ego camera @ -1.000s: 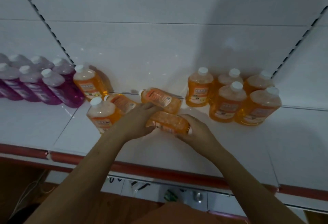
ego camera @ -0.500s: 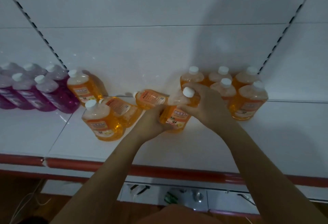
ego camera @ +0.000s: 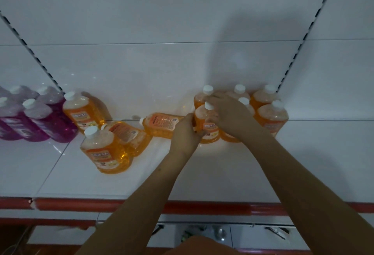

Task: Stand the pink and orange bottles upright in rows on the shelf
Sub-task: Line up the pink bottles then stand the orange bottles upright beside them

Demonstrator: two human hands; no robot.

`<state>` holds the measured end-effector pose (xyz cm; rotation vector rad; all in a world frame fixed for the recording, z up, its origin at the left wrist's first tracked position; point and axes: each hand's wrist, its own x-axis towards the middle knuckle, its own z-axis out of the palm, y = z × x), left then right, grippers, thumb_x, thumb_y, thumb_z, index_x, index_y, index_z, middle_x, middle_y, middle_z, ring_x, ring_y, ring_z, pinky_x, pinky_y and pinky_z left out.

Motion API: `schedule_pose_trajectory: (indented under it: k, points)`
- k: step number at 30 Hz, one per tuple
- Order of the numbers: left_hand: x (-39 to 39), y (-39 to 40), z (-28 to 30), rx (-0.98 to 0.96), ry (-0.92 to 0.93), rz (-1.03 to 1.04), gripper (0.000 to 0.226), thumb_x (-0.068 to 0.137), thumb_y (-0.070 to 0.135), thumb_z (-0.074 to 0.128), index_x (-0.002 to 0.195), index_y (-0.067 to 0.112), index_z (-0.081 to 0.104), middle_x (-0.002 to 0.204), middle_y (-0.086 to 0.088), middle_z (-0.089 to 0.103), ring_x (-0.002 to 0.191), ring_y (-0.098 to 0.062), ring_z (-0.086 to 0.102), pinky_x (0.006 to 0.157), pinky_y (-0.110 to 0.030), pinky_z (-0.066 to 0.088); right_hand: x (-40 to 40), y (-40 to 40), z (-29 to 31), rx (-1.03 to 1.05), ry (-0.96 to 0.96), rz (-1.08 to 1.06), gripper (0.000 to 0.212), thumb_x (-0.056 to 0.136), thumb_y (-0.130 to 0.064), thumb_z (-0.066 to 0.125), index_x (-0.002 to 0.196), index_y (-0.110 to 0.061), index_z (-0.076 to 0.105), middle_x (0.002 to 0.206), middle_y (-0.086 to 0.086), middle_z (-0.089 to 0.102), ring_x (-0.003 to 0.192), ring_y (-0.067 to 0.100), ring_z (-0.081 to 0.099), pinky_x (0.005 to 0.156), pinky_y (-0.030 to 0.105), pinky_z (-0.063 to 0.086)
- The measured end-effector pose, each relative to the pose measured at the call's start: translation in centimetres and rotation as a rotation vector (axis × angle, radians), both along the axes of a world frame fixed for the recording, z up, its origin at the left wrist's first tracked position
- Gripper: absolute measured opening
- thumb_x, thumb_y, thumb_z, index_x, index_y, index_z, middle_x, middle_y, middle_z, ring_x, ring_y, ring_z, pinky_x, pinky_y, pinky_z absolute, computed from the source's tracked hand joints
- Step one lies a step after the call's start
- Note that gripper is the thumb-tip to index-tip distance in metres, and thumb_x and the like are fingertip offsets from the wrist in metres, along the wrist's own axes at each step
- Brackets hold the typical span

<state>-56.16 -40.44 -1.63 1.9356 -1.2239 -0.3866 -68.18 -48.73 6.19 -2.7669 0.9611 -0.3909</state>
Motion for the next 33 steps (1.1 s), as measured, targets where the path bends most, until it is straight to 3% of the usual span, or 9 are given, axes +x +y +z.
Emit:
schedule_pose_trajectory:
  k: [4, 9, 13, 15, 18, 21, 27, 30, 33]
  points:
    - [0.0, -0.5, -0.4, -0.038, 0.015, -0.001, 0.042, 0.082, 0.019, 0.077, 0.122, 0.017, 0.062, 0.112, -0.002, 0.071, 0.103, -0.02, 0.066, 0.08, -0.021, 0.046, 0.3, 0.2, -0.1, -0.047, 0.009, -0.012, 0.056, 0.088, -0.024, 0.067, 0.139, -0.018, 0.046, 0.138, 0.002, 0.049, 0.121, 0.021, 0.051, 0.093, 0.036, 0.049]
    - [0.9, 0.5, -0.5, -0.056, -0.059, -0.075, 0.049, 0.091, 0.014, 0.066, 0.138, 0.02, 0.054, 0.123, -0.001, 0.064, 0.109, -0.014, 0.06, 0.073, -0.001, 0.038, 0.5, 0.5, -0.1, -0.101, -0.011, 0.017, 0.05, 0.091, -0.019, 0.064, 0.138, -0.016, 0.048, 0.139, 0.002, 0.047, 0.121, 0.021, 0.052, 0.092, 0.032, 0.049]
    - [3.0, 3.3, -1.5, -0.158, -0.074, 0.089, 0.035, 0.095, 0.02, 0.06, 0.129, 0.025, 0.059, 0.119, 0.005, 0.061, 0.098, -0.003, 0.057, 0.082, -0.014, 0.049, 1.9, 1.6, 1.1, -0.151, -0.241, 0.092, 0.038, 0.09, -0.021, 0.066, 0.126, -0.013, 0.058, 0.127, 0.0, 0.055, 0.11, 0.017, 0.057, 0.085, 0.025, 0.049]
    - [3.8, 4.9, -2.4, -0.169, -0.014, 0.223, 0.028, 0.095, 0.022, 0.058, 0.123, 0.024, 0.061, 0.113, 0.007, 0.062, 0.095, -0.004, 0.059, 0.081, -0.019, 0.053, 3.7, 2.5, 1.5, -0.16, -0.253, 0.142, 0.036, 0.092, -0.023, 0.064, 0.126, -0.015, 0.058, 0.126, -0.001, 0.056, 0.109, 0.016, 0.058, 0.081, 0.021, 0.043]
    - [4.8, 6.6, -3.6, -0.133, 0.04, 0.276, 0.023, 0.095, 0.017, 0.055, 0.117, 0.023, 0.06, 0.111, 0.004, 0.063, 0.097, -0.009, 0.061, 0.081, -0.023, 0.054, 7.2, 3.3, 0.2, -0.072, -0.12, 0.197, 0.043, 0.095, -0.027, 0.059, 0.136, -0.017, 0.051, 0.134, 0.001, 0.053, 0.119, 0.019, 0.053, 0.091, 0.029, 0.047]
    - [5.6, 7.9, -4.5, -0.004, 0.011, 0.266, 0.035, 0.094, 0.012, 0.054, 0.129, 0.013, 0.057, 0.125, -0.005, 0.057, 0.107, -0.019, 0.059, 0.087, -0.031, 0.052, 10.4, 2.9, -2.3, 0.001, 0.089, 0.173, 0.045, 0.092, -0.03, 0.056, 0.135, -0.017, 0.05, 0.129, 0.004, 0.055, 0.12, 0.024, 0.052, 0.091, 0.04, 0.048]
    - [6.3, 9.3, -5.1, 0.063, 0.0, 0.201, 0.04, 0.092, 0.005, 0.052, 0.132, 0.006, 0.057, 0.131, -0.01, 0.054, 0.12, -0.025, 0.054, 0.099, -0.036, 0.048, 13.9, 2.6, -4.8, 0.085, 0.282, 0.164, 0.056, 0.084, -0.051, 0.06, 0.128, -0.017, 0.054, 0.122, 0.008, 0.06, 0.113, 0.029, 0.057, 0.082, 0.033, 0.042]
    - [6.5, 9.7, -4.9, 0.056, 0.032, 0.199, 0.04, 0.093, 0.005, 0.052, 0.132, 0.006, 0.058, 0.13, -0.01, 0.056, 0.118, -0.023, 0.055, 0.098, -0.031, 0.047, 14.4, 2.5, -6.0, 0.106, 0.299, 0.139, 0.076, 0.076, -0.053, 0.07, 0.138, -0.016, 0.045, 0.132, 0.01, 0.056, 0.118, 0.03, 0.055, 0.091, 0.037, 0.045]
    - [6.7, 9.9, -4.6, 0.033, 0.115, 0.2, 0.037, 0.094, 0.005, 0.054, 0.13, 0.007, 0.059, 0.126, -0.008, 0.06, 0.115, -0.018, 0.057, 0.091, -0.018, 0.043, 14.3, 2.3, -6.5, 0.088, 0.275, 0.141, 0.081, 0.073, -0.053, 0.075, 0.138, -0.015, 0.044, 0.131, 0.01, 0.055, 0.117, 0.029, 0.054, 0.091, 0.035, 0.044]
